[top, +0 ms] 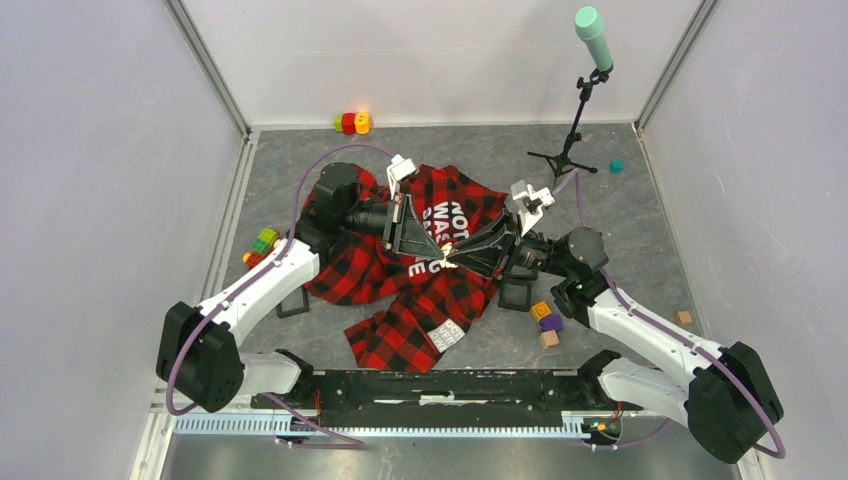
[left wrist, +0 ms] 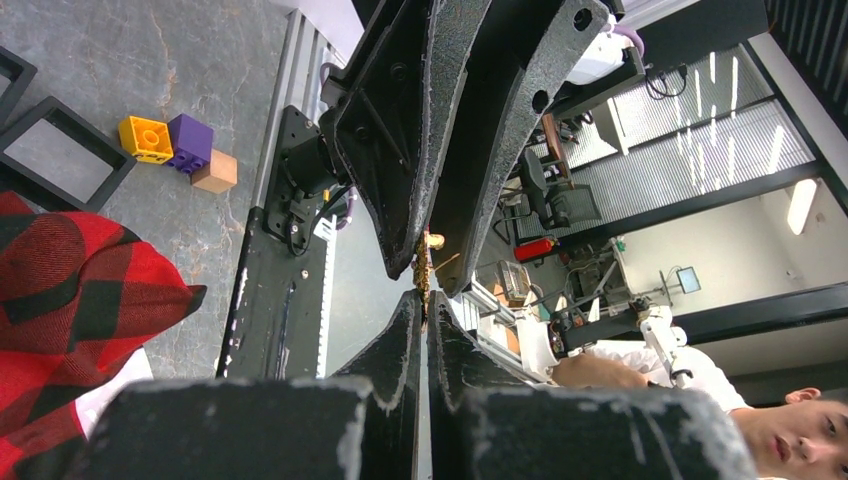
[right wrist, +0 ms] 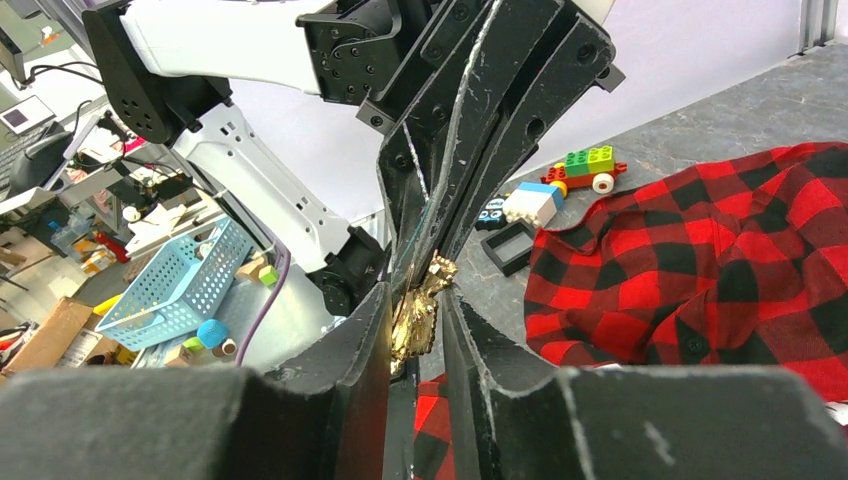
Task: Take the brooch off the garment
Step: Close the brooch.
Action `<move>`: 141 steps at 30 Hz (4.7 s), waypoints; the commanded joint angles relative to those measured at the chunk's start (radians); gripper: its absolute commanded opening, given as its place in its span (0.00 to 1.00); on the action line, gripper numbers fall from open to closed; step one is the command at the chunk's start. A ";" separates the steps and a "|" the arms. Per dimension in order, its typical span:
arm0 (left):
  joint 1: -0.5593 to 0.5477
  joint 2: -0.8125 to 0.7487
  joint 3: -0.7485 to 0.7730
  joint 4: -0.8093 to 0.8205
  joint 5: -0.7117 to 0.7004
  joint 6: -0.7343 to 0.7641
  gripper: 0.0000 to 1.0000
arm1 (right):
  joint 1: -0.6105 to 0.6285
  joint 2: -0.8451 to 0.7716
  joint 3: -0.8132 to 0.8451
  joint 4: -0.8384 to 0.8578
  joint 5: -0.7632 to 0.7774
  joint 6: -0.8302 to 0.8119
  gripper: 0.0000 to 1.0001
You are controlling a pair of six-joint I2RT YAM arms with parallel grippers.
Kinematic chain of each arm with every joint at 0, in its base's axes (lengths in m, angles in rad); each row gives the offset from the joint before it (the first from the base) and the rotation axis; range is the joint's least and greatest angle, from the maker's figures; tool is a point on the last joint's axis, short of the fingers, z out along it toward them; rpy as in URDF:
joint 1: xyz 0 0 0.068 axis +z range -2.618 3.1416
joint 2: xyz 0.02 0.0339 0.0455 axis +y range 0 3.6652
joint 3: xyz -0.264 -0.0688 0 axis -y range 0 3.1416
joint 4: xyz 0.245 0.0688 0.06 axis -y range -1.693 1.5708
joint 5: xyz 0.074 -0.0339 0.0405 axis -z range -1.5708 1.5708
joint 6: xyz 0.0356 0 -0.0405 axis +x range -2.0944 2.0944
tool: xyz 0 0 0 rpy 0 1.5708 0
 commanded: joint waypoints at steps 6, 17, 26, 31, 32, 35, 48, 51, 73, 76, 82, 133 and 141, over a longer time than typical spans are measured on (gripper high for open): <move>-0.004 -0.037 0.020 0.034 0.035 0.012 0.02 | 0.003 0.020 0.067 -0.107 0.039 -0.037 0.19; -0.002 -0.055 0.042 -0.072 0.017 0.104 0.02 | 0.003 0.000 0.078 -0.206 0.102 -0.079 0.16; 0.000 -0.060 0.058 -0.129 -0.004 0.149 0.02 | 0.001 -0.027 0.067 -0.224 0.145 -0.099 0.23; 0.000 -0.067 0.059 -0.136 -0.010 0.159 0.02 | -0.002 -0.034 0.072 -0.267 0.173 -0.121 0.24; 0.000 -0.069 0.060 -0.136 -0.010 0.159 0.02 | -0.003 -0.033 0.081 -0.285 0.176 -0.130 0.23; -0.001 -0.071 0.060 -0.140 -0.011 0.163 0.02 | -0.002 -0.017 0.093 -0.296 0.149 -0.141 0.23; 0.000 -0.056 0.066 -0.150 -0.016 0.177 0.02 | 0.005 -0.018 0.078 -0.225 -0.008 -0.156 0.42; -0.001 -0.058 0.064 -0.153 -0.020 0.187 0.02 | 0.004 -0.039 0.053 -0.178 -0.051 -0.137 0.51; -0.003 -0.074 0.055 -0.187 -0.066 0.259 0.02 | -0.013 -0.008 0.030 -0.045 -0.003 0.054 0.37; -0.004 -0.074 0.055 -0.187 -0.065 0.262 0.02 | -0.011 -0.003 0.025 -0.031 0.003 0.073 0.34; -0.006 -0.074 0.055 -0.217 -0.067 0.273 0.02 | -0.008 0.001 0.024 -0.020 0.019 0.085 0.32; -0.061 -0.134 0.094 -0.553 -0.704 0.672 0.02 | -0.009 -0.150 0.047 -0.480 0.480 -0.044 0.64; -0.262 -0.239 -0.150 -0.072 -1.035 1.155 0.02 | 0.005 -0.132 0.179 -0.797 0.624 0.378 0.63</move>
